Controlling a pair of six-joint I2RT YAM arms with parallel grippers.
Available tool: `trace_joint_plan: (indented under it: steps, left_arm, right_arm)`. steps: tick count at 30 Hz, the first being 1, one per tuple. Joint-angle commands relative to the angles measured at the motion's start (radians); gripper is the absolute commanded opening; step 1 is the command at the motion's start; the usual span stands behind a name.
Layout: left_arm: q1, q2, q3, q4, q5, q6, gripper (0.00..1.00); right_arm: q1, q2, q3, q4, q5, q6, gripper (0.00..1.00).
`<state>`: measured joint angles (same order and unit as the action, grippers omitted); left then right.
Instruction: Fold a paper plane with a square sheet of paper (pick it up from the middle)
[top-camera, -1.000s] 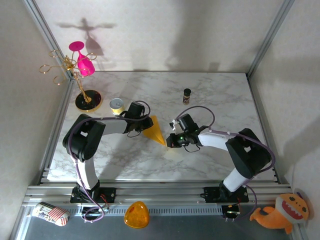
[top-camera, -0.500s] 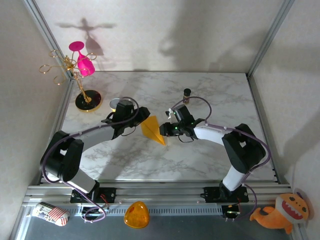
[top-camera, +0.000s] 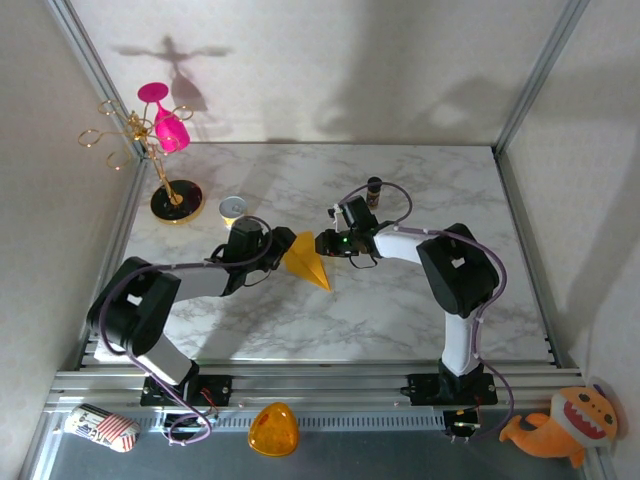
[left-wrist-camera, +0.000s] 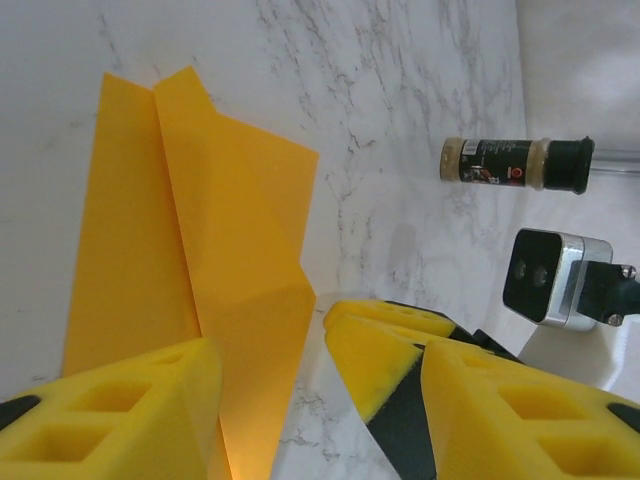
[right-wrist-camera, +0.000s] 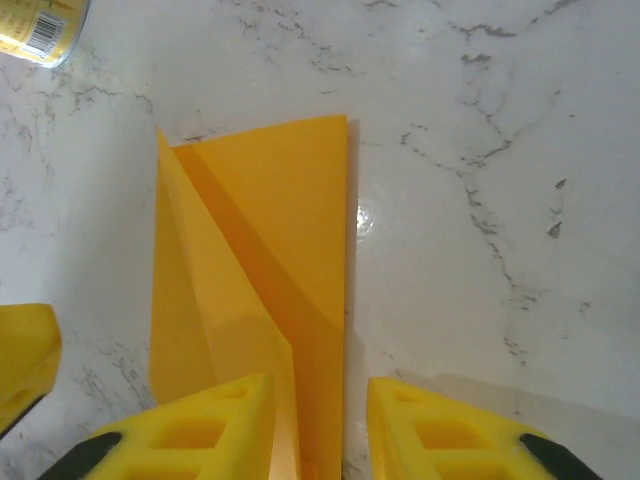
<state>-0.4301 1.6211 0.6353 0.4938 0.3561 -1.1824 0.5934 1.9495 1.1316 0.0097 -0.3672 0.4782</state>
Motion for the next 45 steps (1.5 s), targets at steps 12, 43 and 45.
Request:
trace_joint_plan:
  steps: [12,43,45]
  left_arm:
    - [0.005,0.136,0.059,0.013,0.085,-0.049,0.46]
    - [0.013,0.148,0.142,-0.225,0.060,0.087,0.37]
    - [0.011,0.145,0.137,-0.221,0.060,0.084,0.37]
  right_arm:
    - [0.003,0.076,0.057,-0.105,-0.048,-0.064,0.21]
    - [0.002,0.120,0.071,-0.148,0.008,-0.060,0.12]
    - [0.002,0.105,0.065,-0.142,0.011,-0.058,0.13]
